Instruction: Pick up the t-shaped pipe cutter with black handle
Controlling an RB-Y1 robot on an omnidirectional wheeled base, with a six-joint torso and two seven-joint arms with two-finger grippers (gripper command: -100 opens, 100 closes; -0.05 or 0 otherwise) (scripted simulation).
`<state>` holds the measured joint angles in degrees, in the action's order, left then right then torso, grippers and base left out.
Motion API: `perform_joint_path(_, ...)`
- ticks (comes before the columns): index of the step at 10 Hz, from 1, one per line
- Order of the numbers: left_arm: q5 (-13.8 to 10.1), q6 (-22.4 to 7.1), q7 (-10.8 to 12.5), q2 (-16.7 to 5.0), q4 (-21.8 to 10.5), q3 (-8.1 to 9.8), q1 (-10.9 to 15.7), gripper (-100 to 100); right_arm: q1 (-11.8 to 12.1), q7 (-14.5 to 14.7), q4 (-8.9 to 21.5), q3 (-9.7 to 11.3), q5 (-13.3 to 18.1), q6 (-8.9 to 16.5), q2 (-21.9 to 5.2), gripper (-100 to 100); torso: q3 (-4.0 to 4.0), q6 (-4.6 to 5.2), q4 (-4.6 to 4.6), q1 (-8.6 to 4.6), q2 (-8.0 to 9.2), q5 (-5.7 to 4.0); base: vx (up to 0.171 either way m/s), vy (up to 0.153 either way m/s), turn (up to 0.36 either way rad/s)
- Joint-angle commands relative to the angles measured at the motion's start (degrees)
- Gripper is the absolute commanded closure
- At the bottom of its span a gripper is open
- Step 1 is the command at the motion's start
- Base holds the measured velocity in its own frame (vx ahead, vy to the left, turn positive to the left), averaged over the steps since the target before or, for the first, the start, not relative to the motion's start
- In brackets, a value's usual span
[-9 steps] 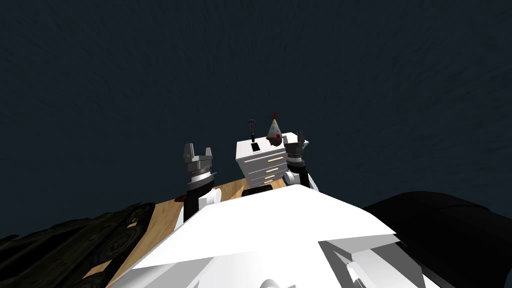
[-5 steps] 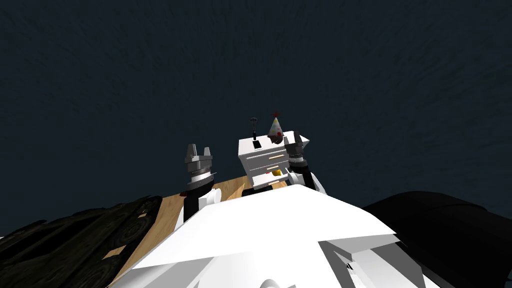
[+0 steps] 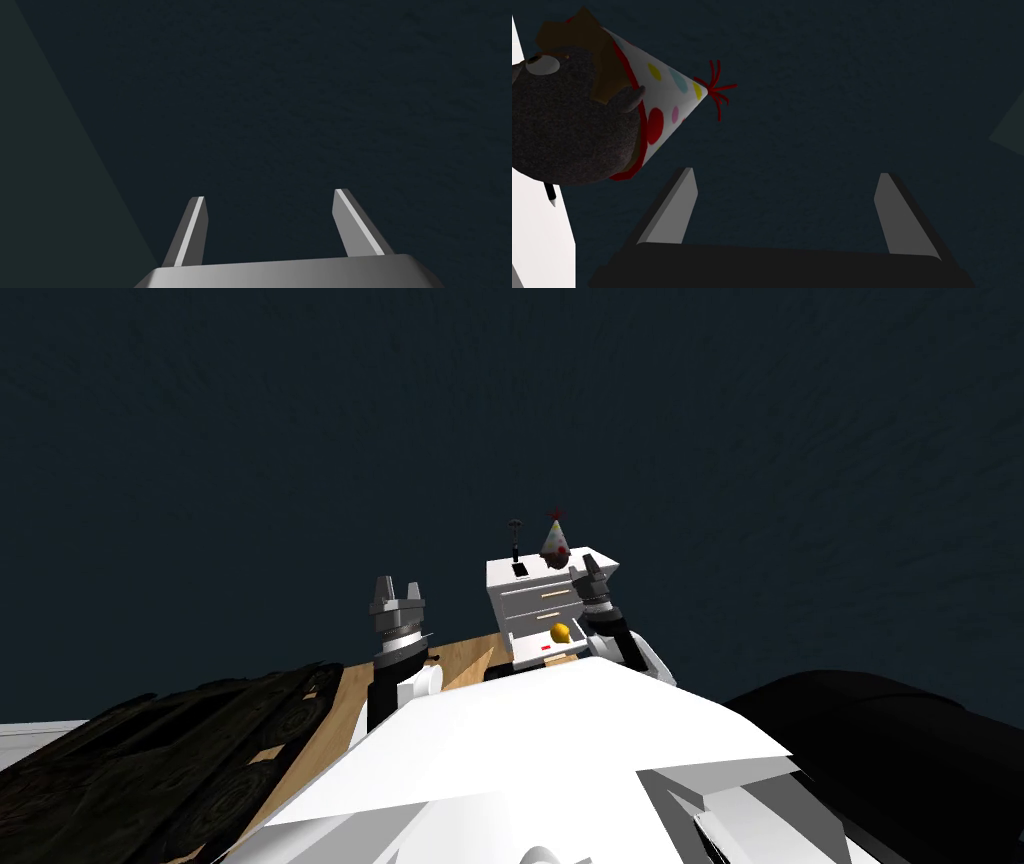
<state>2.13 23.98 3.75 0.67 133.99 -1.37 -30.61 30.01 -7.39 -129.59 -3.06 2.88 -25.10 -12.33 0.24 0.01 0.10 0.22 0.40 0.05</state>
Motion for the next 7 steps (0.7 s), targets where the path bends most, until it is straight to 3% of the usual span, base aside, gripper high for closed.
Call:
perform_joint_path(1,0.0,0.0,0.0,0.0,0.0,0.0,0.0,0,0.7,-0.4,-0.6,-1.1,0.2,2.8,-2.0,-100,0.0,0.0,0.0,0.0,0.0,0.0,-0.061,0.057,0.053)
perform_joint_path(4,0.0,0.0,0.0,0.0,0.0,0.0,0.0,0,2.0,-0.7,-1.5,-2.7,0.8,7.1,-5.5,-100,-0.07,0.0,-0.03,-0.02,-0.11,-0.01,-0.074,0.067,0.056)
perform_joint_path(5,0.0,0.0,0.0,0.0,0.0,0.0,0.0,0,2.0,-0.7,-1.5,-2.7,0.8,7.1,-5.5,-100,-0.08,-0.01,-0.04,0.0,-0.12,-0.01,-0.051,0.052,0.024)
perform_joint_path(6,0.0,0.0,0.0,0.0,0.0,0.0,0.0,0,2.7,-0.9,-2.0,-3.6,1.1,9.3,-7.3,-100,-0.1,0.0,-0.04,-0.05,-0.18,-0.01,-0.054,0.066,0.048)
perform_joint_path(7,0.0,0.0,0.0,0.0,0.0,0.0,0.0,0,2.7,-0.9,-2.0,-3.6,1.1,9.4,-7.3,-100,-0.11,-0.01,-0.05,-0.01,-0.17,-0.01,-0.045,0.053,0.026)
